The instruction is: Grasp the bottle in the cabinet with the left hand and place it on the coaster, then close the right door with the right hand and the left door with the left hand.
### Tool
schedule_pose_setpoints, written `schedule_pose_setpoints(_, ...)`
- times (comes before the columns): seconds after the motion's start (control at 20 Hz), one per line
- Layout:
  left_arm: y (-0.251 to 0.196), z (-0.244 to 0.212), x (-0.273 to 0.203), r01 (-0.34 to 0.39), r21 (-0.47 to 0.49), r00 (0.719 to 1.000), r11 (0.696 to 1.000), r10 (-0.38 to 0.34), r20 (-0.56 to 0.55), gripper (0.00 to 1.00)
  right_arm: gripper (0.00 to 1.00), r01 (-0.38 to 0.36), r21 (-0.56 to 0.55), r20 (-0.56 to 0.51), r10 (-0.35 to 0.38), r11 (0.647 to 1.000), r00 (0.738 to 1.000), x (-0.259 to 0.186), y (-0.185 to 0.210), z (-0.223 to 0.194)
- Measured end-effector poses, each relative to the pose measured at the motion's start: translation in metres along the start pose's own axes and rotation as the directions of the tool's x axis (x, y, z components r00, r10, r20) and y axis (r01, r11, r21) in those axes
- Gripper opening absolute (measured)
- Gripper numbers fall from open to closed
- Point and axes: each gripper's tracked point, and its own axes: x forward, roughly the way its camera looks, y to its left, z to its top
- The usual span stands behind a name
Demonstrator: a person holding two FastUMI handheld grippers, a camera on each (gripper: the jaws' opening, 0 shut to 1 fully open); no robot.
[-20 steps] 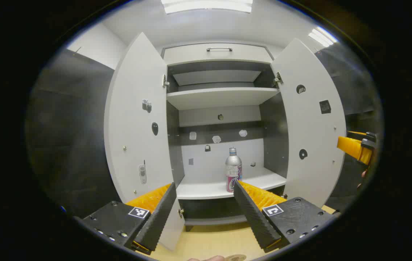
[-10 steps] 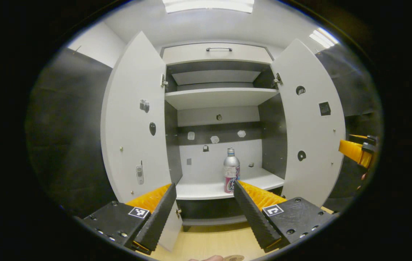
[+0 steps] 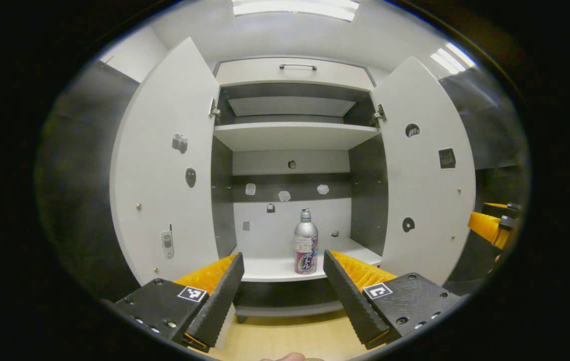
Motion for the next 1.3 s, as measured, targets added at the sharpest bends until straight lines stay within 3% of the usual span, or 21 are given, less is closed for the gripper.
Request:
schedule_pose_setpoints(0.55,-0.028,-0.009,0.081,0.063,0.036,0.998,0.997,-0.064,0.015,0.97,0.99,0.145,-0.001,-0.034,-0.145,0.989,0.989,-0.008,-0.050,-0.016)
schedule_pose_setpoints(0.8,-0.034,-0.028,0.135,0.068,0.038,0.998,0.997,-0.067,-0.018,0.97,1.00,0.237,-0.003,-0.052,-0.236,0.972,0.970,-0.017,-0.078,-0.023)
schedule_pose_setpoints(1.0,-0.048,-0.047,0.174,0.102,-0.032,0.992,0.994,-0.104,-0.071,0.98,1.00,0.309,0.004,-0.055,-0.309,0.951,0.950,-0.025,-0.098,-0.024)
schedule_pose_setpoints(1.2,-0.052,-0.061,0.209,0.086,-0.032,0.991,0.996,-0.089,-0.102,1.00,1.00,0.361,0.005,-0.055,-0.360,0.933,0.931,-0.033,-0.108,-0.025)
schedule_pose_setpoints(1.3,-0.051,-0.068,0.222,0.062,-0.024,0.989,0.998,-0.065,-0.134,0.96,1.00,0.378,0.010,-0.066,-0.377,0.926,0.924,-0.037,-0.111,-0.030)
